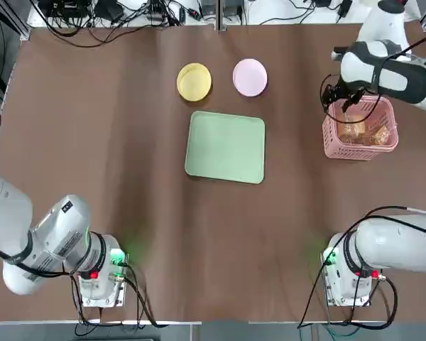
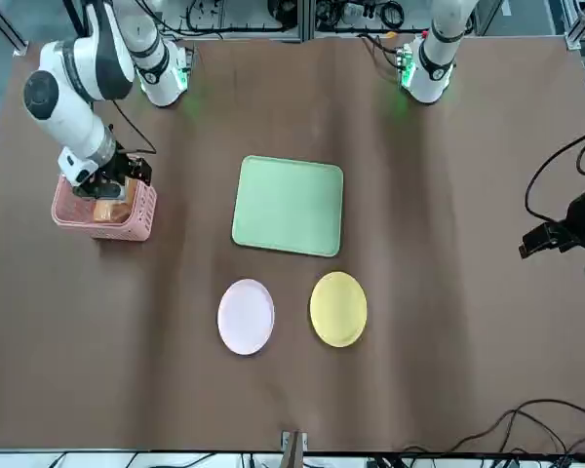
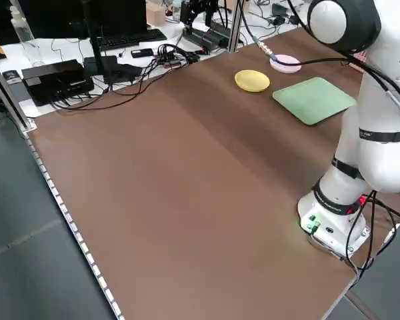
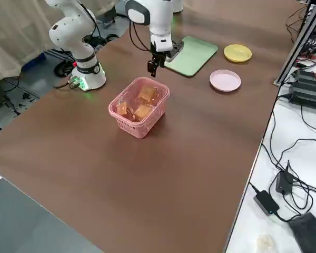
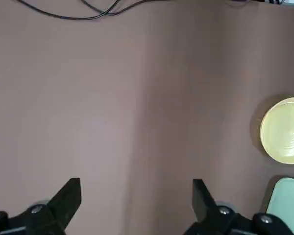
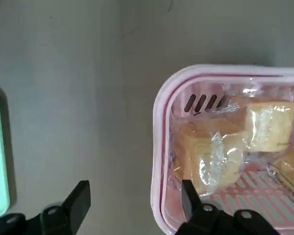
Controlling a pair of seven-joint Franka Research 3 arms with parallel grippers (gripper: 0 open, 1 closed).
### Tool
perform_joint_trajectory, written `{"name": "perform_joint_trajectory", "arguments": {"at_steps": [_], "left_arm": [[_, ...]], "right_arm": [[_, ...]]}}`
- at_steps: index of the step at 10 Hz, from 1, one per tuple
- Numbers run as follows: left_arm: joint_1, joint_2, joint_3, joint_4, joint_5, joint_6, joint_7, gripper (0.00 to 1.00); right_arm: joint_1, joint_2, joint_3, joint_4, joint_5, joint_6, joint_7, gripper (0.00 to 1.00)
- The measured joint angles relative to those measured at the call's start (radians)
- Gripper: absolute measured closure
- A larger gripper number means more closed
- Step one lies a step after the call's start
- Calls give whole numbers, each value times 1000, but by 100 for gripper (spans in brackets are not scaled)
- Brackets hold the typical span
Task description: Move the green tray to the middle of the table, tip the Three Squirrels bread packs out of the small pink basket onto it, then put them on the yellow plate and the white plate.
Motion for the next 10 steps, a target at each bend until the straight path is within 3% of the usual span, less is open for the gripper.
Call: {"name": "perform_joint_trajectory", "arguments": {"at_steps": [1,3,5,9,10], "left_arm": [[-56,-9,73,3,-20,-2,2,0],[-324,-50,382,7,-130,-3,25,0],[-516,-98,618,7,-202,-8,84,0],[-854,-169,987,-32,-259,-21,92,0],[-874,-175,1006,-38,-259,-27,92,0]], "right_arm": [[-1,1,-2,-14,0,22,0,17],[-1,23,-3,-33,0,65,0,18],[-2,62,-3,-41,0,95,0,19],[-8,111,-4,-64,0,148,0,19],[-12,122,-5,-65,0,154,0,20]]}}
